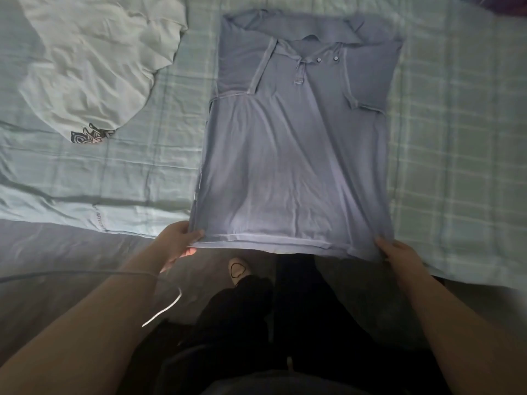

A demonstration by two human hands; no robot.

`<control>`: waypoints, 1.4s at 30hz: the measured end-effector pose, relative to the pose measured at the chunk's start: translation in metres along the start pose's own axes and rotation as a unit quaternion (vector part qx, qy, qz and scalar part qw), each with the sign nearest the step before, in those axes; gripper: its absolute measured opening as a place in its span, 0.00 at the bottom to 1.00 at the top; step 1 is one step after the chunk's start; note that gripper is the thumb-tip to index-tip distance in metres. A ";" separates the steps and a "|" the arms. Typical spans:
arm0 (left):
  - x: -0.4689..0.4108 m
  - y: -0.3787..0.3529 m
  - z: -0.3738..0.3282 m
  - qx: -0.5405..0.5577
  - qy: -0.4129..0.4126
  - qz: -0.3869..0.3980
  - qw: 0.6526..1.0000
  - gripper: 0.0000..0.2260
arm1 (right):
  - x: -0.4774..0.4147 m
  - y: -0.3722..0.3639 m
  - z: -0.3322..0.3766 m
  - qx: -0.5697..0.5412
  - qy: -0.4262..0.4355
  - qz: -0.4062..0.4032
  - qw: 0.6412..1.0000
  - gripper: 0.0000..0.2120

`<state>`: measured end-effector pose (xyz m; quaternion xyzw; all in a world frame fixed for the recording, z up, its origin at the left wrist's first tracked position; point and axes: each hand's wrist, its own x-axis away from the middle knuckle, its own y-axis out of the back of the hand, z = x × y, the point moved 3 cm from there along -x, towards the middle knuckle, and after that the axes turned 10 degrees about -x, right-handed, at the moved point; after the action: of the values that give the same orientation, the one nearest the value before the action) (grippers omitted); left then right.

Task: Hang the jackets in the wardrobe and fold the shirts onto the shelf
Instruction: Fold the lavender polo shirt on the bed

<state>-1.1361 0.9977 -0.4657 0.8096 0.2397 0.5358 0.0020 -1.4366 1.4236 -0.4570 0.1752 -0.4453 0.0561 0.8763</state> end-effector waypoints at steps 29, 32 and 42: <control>0.068 0.019 0.037 0.197 0.075 0.013 0.977 0.06 | 0.065 0.035 0.001 -0.142 -0.106 -0.097 0.979 0.03; 0.074 0.030 0.011 0.203 0.050 0.065 0.976 0.06 | 0.075 0.038 0.023 -0.113 -0.060 -0.096 0.987 0.08; 0.071 0.071 -0.148 0.252 -0.060 0.029 0.965 0.08 | 0.071 0.013 0.166 -0.166 0.011 -0.006 0.986 0.09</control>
<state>-1.2153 0.9254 -0.3229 0.8214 0.3431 0.4081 -0.2028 -1.5239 1.3720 -0.3067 0.0296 -0.4373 -0.0221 0.8985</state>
